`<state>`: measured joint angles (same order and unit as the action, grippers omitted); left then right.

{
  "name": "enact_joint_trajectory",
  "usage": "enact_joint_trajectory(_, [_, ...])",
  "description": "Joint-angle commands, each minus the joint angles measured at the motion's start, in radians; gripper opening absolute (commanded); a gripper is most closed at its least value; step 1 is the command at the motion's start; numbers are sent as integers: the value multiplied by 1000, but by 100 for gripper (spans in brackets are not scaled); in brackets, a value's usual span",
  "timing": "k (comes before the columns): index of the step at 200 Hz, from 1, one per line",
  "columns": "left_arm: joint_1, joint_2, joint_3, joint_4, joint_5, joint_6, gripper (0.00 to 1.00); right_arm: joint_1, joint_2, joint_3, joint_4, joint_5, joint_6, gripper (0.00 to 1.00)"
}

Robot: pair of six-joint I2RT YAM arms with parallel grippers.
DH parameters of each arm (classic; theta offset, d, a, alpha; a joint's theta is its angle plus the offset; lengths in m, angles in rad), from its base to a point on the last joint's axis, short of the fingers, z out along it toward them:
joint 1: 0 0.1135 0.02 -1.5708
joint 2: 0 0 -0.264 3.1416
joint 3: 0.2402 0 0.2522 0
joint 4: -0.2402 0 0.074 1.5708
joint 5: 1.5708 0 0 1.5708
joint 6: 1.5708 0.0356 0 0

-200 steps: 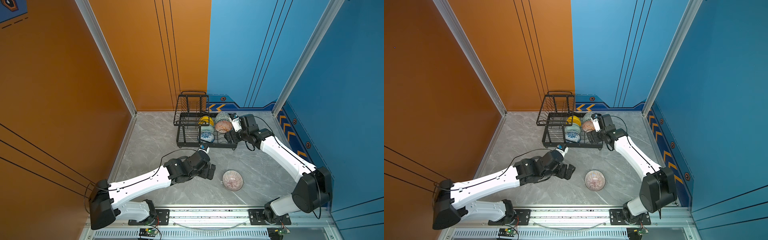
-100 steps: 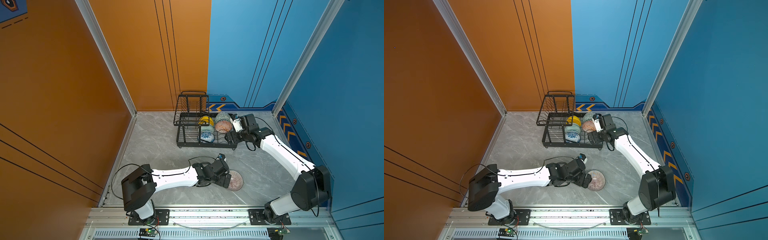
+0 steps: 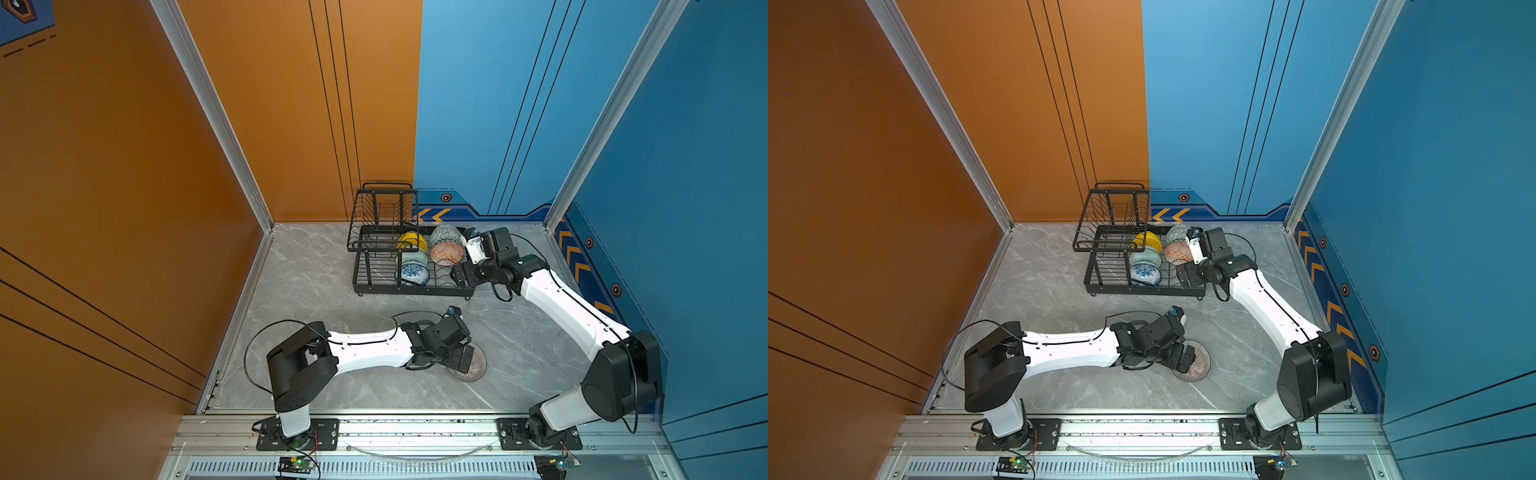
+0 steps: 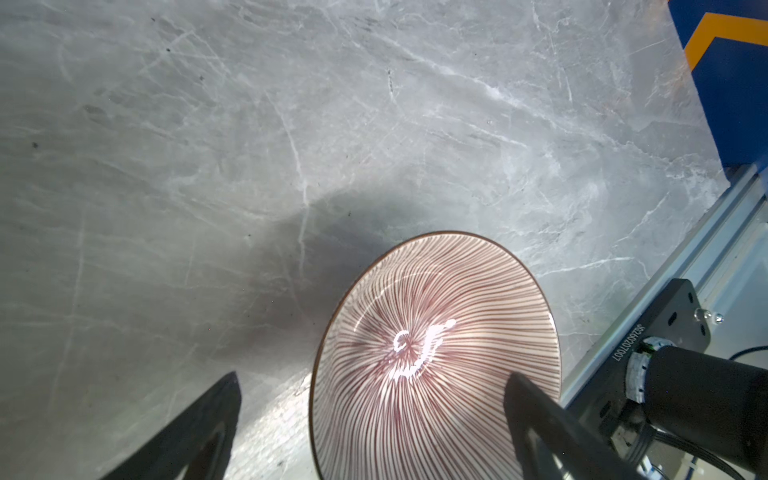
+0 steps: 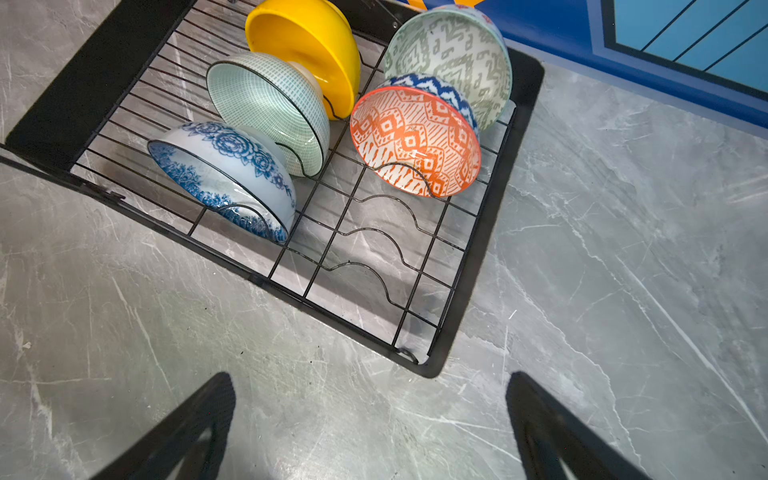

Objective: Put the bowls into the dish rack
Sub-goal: 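Raise the right gripper away while the left gripper moves toward the pink striped bowl, then grasp the pink striped bowl's rim with the left gripper and lift it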

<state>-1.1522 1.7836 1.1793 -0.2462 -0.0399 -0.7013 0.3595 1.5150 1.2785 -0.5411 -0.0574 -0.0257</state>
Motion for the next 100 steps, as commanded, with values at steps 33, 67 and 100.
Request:
enact_joint_trajectory(33, [15,75,54,-80,40,-9,88,-5,4,16,-17,-12,-1,100])
enact_joint_trajectory(67, [14,115,81,-96,56,-6,73,-6,2,13,-16,-12,-1,100])
enact_joint_trajectory(100, [14,155,107,-110,74,-1,66,-9,-1,8,-11,-13,-2,100])
